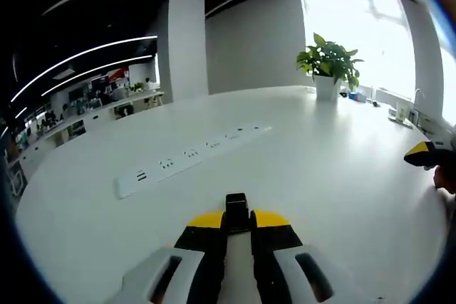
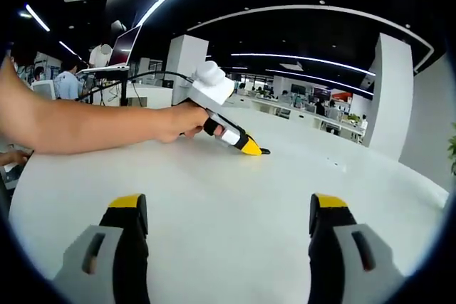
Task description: Snap the two parts of the plastic buckle together until the buckle closes and remains connected.
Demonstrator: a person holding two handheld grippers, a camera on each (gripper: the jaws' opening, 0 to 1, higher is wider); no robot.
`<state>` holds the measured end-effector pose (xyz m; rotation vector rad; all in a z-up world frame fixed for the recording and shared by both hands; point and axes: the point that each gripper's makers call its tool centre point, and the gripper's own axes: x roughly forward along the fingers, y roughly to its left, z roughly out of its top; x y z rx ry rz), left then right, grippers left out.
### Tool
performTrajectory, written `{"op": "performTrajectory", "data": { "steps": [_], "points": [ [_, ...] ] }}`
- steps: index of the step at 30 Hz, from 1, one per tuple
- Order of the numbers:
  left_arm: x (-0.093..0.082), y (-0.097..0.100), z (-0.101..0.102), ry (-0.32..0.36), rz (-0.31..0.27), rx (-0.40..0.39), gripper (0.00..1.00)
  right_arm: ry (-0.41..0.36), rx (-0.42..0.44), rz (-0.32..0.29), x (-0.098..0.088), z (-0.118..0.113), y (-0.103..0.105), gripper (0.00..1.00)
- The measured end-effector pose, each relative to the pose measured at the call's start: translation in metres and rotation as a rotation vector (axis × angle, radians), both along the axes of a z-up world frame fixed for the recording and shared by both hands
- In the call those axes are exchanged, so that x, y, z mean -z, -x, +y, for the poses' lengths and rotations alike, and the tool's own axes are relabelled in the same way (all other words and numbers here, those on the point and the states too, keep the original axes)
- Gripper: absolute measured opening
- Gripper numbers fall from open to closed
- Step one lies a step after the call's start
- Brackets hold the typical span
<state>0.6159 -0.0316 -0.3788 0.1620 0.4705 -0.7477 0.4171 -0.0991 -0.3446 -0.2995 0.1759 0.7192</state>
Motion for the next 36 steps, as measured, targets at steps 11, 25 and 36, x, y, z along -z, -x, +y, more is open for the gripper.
{"op": "performTrajectory", "data": {
  "steps": [11,25,36],
  "points": [
    [0.000,0.004,-0.002,0.000,0.024,0.008,0.11,0.002,-0.002,-0.001,0.000,0.000,0.001,0.94],
    [0.000,0.002,-0.002,0.021,0.030,0.000,0.11,-0.003,-0.006,0.005,0.000,0.001,0.001,0.95],
    [-0.018,-0.014,-0.015,0.126,-0.093,-0.035,0.99,-0.015,-0.010,0.007,-0.001,0.003,0.002,0.99]
  ]
}}
